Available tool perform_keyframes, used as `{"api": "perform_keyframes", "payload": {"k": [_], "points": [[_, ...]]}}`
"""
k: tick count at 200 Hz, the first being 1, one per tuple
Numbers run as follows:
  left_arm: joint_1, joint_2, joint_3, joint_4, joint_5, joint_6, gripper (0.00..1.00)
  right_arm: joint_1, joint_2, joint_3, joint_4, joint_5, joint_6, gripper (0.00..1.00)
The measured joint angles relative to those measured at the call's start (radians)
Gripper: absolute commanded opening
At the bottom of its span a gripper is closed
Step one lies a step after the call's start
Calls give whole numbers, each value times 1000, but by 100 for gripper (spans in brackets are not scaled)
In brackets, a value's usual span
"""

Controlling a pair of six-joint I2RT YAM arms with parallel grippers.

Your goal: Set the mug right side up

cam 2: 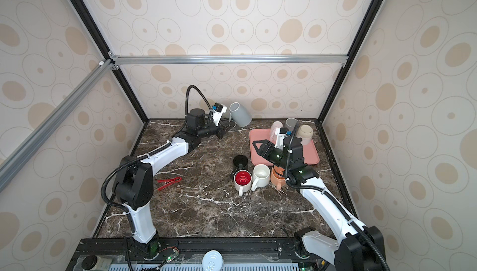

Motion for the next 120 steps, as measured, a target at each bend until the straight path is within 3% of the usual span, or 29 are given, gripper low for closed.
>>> {"api": "perform_keyframes", "payload": {"k": [76,120], "points": [[46,-66,-183,329,192,-317,0,0,154,55,252,-161,101,62],[64,-96,-268,413,263,-423,0,0,213,120,395,-248,149,64]]}}
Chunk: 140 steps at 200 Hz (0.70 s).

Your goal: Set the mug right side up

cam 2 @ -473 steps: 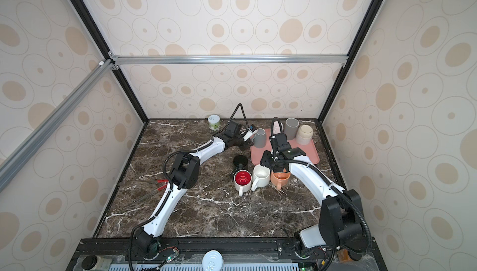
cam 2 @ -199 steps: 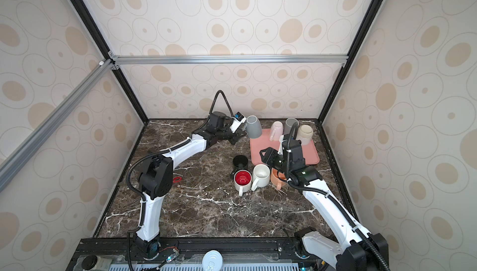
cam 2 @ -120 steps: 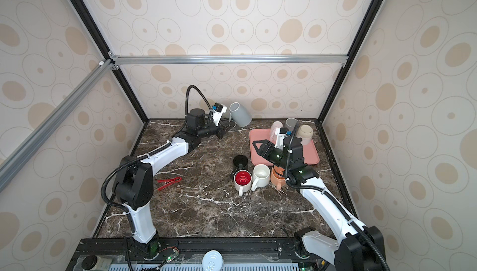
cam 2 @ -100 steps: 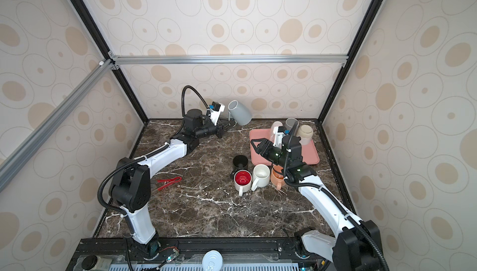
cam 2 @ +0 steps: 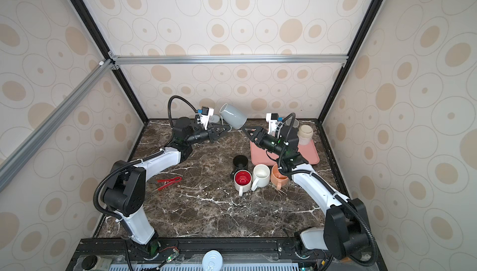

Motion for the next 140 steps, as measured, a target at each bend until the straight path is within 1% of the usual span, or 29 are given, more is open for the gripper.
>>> {"api": "perform_keyframes", "payload": {"k": [55,84,140], "points": [[0,-20,-23,121,69,-103,0,0,79,38,91,-54,63,66],[0,-24,-31,159,87,-141,0,1,110,45,180,-75,121,67],[1,-27,-99,202,111,-184,0,12,199,64,370,-108,246,63]]}}
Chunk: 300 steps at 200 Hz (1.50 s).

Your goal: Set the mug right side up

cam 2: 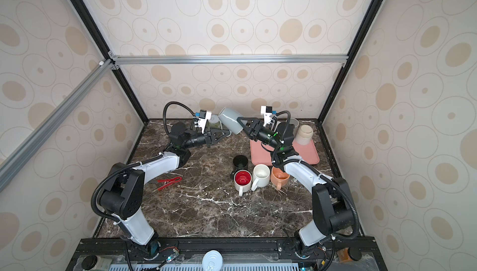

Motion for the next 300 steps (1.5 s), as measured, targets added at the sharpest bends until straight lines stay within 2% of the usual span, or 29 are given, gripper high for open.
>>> {"api": "perform_keyframes", "payload": {"k": [22,52,71,89,124,177,249,300], "points": [[0,0,-14,11,3,-14,0,22,18,8,28,-9,19,54],[0,-13,-51,47,3,-43,0,63,19,6,60,-8,16,31],[2,-25,-73,55,16,-87,0,87,25,-13,113,3,5,20],[3,-32,-91,45,43,-133,0,106,30,-35,172,10,-14,12],[7,-45,-97,-15,45,-117,1,120,50,-56,226,37,-18,0],[8,-72,-98,-106,34,-77,18,131,56,-56,234,42,-50,0],[8,-76,-114,-145,0,60,38,139,50,-68,153,121,-50,0],[20,-113,-117,-255,-59,167,49,143,21,-68,19,156,-97,0]]}}
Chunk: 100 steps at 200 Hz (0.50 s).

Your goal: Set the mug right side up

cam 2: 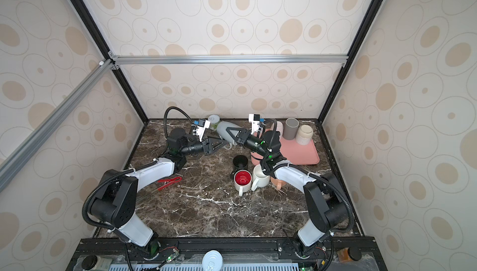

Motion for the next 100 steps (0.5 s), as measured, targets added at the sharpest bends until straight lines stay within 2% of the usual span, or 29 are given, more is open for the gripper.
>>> {"api": "perform_keyframes", "payload": {"k": [43,100], "points": [[12,-63,52,-262,-161,175,51,25,-62,15,-322,89,-154,0],[23,-123,58,-499,-390,313,52,113,-68,174,-782,238,-372,0]]}}
